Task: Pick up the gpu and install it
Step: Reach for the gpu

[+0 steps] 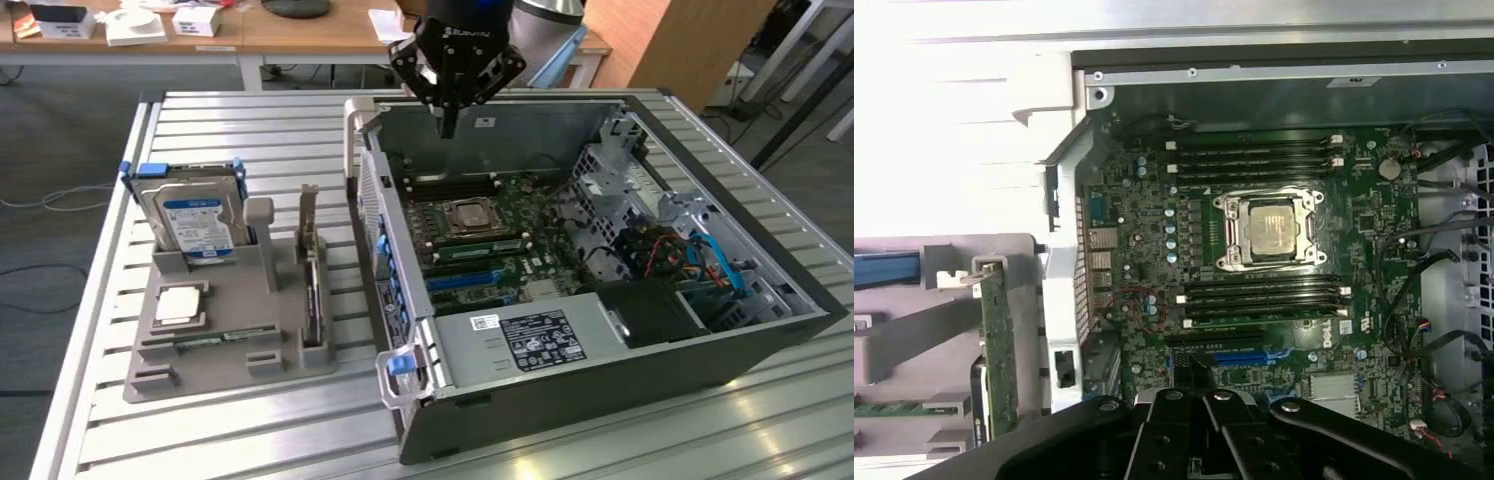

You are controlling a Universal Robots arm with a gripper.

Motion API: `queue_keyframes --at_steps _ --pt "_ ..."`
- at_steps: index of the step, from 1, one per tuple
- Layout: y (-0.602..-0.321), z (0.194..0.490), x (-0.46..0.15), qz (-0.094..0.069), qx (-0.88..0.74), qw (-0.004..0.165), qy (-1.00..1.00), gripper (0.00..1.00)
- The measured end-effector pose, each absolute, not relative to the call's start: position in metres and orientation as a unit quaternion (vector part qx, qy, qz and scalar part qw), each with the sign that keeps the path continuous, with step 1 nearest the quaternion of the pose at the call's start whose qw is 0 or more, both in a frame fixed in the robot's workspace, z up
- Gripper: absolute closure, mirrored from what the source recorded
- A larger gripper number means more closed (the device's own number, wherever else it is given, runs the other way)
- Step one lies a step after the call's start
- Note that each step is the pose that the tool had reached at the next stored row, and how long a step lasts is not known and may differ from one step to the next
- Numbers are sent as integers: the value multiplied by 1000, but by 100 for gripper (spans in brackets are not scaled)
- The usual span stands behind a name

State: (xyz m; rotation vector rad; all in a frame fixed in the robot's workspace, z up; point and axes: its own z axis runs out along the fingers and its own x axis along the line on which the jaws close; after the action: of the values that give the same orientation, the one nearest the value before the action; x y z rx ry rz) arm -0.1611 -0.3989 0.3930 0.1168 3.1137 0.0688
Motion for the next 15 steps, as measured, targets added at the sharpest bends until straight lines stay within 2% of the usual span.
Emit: queue_keyframes --at_steps 15 --pt "-399 392 -207 22 38 12 999 89"
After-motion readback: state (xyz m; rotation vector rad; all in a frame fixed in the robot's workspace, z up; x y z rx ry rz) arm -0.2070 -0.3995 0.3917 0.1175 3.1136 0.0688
